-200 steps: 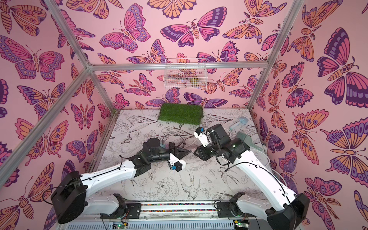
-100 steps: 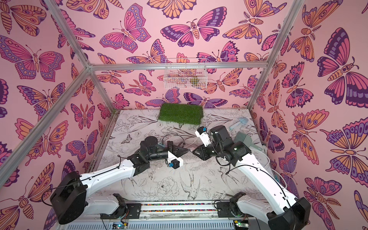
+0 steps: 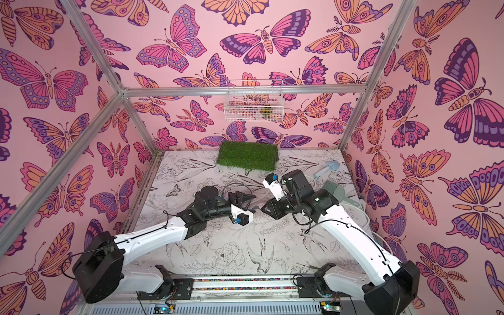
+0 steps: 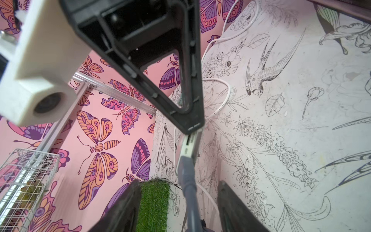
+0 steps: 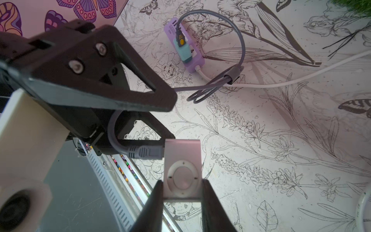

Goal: Charge mp3
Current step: Insert the charging cable into the MP3 player, then place the MP3 player at the center of the board.

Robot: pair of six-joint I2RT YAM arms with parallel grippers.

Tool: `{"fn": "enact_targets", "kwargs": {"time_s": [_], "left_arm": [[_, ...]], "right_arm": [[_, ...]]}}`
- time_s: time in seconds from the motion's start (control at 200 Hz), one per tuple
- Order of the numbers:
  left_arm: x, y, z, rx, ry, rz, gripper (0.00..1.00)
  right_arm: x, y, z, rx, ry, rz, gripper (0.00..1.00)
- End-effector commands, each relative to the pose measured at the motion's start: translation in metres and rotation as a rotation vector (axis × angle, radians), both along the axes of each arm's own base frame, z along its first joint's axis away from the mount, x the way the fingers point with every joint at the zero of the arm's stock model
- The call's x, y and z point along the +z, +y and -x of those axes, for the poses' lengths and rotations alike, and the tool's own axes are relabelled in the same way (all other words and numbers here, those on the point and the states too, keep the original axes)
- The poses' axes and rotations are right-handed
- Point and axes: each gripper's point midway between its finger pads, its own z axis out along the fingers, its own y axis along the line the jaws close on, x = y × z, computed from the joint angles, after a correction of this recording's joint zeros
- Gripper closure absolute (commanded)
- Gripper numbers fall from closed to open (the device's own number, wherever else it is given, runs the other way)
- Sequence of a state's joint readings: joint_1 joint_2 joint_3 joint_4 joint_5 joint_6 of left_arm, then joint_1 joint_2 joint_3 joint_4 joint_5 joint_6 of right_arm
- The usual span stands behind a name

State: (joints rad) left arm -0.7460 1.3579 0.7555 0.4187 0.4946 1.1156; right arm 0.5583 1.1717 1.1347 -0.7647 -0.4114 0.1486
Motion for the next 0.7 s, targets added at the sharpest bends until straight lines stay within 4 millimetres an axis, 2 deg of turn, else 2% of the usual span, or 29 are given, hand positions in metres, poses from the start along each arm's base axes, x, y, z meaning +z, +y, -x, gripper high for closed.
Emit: {"fn": "enact_targets", "kwargs": {"time_s": [0.0, 0.11, 0.2, 0.21, 0.23, 0.431, 0.536, 0.696], "left_arm": [[0.006, 0.005, -0.007, 0.046, 0.016, 0.010, 0.31], [0.010, 0.011, -0.005, 0.070, 0.027, 0.024, 0.23], [0.009, 0.017, -0.004, 0.103, 0.084, 0.027, 0.20], [0.018, 0.020, -0.001, 0.105, 0.074, 0.044, 0.20], [0.021, 0.022, 0.000, 0.111, 0.082, 0.046, 0.20], [0.029, 0.041, 0.013, 0.176, 0.246, 0.041, 0.13], [0.033, 0.052, 0.004, 0.259, 0.309, 0.079, 0.11], [0.035, 0.069, -0.013, 0.395, 0.386, 0.140, 0.11]], "right_arm": [[-0.005, -0.005, -0.012, -0.038, -0.003, 0.050, 0.89], [-0.028, -0.021, -0.030, -0.141, 0.007, 0.148, 0.89], [-0.048, -0.029, -0.046, -0.224, 0.010, 0.201, 0.88], [-0.051, -0.030, -0.048, -0.232, 0.009, 0.204, 0.88], [-0.056, -0.032, -0.052, -0.256, 0.005, 0.218, 0.87], [-0.105, -0.060, -0.090, -0.551, -0.071, 0.276, 0.87], [-0.130, -0.068, -0.102, -0.614, -0.116, 0.308, 0.87], [-0.165, -0.082, -0.104, -0.668, -0.154, 0.368, 0.87]]}}
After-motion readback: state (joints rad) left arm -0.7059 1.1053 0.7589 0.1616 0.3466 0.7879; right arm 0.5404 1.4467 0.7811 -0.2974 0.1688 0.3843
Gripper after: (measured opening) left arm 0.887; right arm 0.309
